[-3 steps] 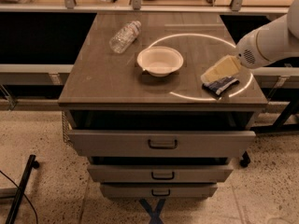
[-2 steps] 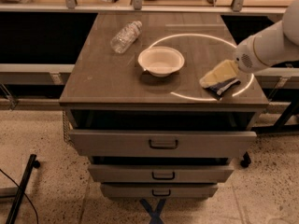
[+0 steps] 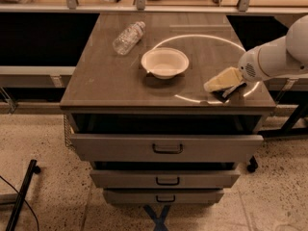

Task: Place rxbar chocolate into paper bowl

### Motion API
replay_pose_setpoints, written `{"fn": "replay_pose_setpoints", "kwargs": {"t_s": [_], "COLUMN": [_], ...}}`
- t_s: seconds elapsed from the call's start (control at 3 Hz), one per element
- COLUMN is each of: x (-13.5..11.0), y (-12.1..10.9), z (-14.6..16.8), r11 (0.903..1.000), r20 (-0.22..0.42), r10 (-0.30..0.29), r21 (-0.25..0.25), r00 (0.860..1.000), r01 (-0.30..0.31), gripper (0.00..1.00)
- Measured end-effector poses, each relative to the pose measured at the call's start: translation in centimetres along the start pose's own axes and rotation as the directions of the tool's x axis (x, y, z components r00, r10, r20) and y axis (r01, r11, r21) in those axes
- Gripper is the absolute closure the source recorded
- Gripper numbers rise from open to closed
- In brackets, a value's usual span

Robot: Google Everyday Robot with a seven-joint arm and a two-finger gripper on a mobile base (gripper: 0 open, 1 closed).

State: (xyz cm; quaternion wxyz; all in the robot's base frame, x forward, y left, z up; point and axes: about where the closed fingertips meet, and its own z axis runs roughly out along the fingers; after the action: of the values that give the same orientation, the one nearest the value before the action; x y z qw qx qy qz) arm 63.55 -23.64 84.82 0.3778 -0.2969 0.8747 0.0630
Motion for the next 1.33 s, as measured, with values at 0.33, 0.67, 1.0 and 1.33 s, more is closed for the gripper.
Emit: {"fn": "replay_pose_setpoints", "kwargs": {"t_s": [0.33,0.67,1.0,1.33], "x": [0.4,1.4,2.2,2.1], "y": [0.1,0.0,-0.2,0.0], "z": [0.0,-0.3,-0.2,-0.1], "r11": [1.0000,0.9998,0.9973,0.9973], "r20": [-0.023,-0.043,-0.057,-0.059], "r10": [0.000,0.019,0.066,0.063], "r21": [-0.003,-0.008,-0.030,-0.034], "r00": [1.000,0.999,0.996,0.996], "r01": [-0.001,-0.019,-0.067,-0.065], "gripper": [0.00,0.00,0.00,0.25]}}
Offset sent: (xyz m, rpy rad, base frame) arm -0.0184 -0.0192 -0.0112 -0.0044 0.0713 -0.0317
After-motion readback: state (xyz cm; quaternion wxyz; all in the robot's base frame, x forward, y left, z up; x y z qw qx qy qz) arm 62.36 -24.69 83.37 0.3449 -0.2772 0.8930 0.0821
